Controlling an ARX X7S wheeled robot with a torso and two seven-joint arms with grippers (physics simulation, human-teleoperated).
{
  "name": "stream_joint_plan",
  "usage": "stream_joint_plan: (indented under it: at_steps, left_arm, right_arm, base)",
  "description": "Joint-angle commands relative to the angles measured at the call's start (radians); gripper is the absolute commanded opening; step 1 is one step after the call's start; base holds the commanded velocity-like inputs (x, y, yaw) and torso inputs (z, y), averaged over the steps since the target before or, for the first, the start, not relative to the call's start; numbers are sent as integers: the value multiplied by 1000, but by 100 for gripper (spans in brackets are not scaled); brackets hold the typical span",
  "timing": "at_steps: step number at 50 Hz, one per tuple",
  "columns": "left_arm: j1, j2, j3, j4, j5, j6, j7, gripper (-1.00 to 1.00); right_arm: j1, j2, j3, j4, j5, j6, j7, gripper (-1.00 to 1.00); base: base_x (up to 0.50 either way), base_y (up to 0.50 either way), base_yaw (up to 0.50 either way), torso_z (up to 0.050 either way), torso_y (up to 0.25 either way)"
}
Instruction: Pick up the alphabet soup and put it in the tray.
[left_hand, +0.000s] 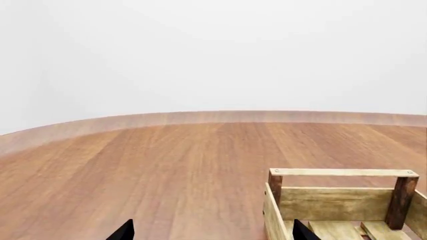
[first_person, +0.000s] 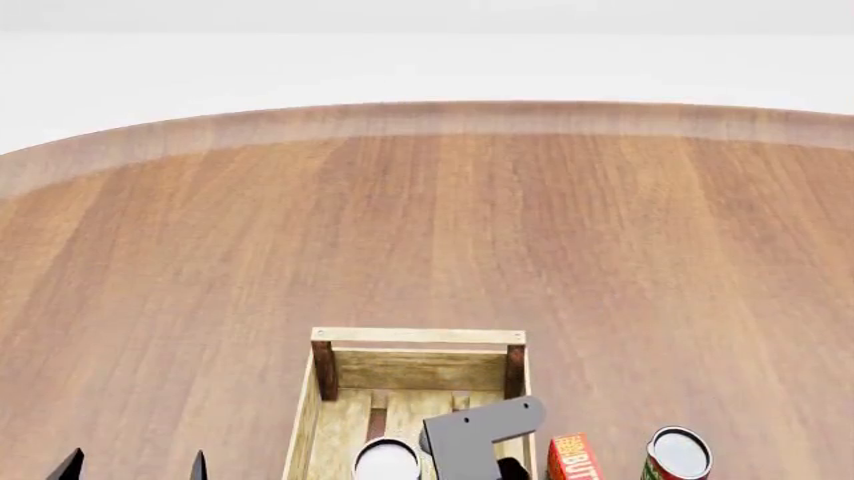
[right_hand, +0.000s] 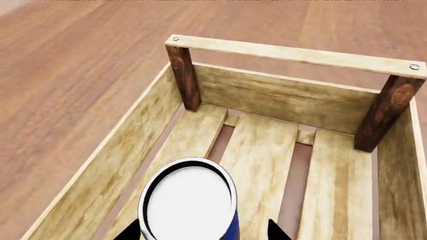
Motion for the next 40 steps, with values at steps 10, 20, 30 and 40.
stream_joint_plan:
  at_steps: [10,20,30,40]
  left_arm:
    - [-1,-4,4,3,-3,2,-4,100]
    - [1,-7,7,8,-1,2,-7,100]
    - [1,-8,9,8,-2,4,-9,100]
    - [0,-13,5,18,-20,-3,-8,100]
  right_arm:
    - [6,3,-5,-1,2,-6,3,100]
    - [-25,28,8,-114,33,34,30,100]
    - [-86,63,31,-297,78,79,73,100]
    - [-161,103,49,-477,84,64,127,100]
  base:
    - [0,0,0,0,0]
    - [0,0,0,0,0]
    - [0,0,0,0,0]
    - [0,0,0,0,0]
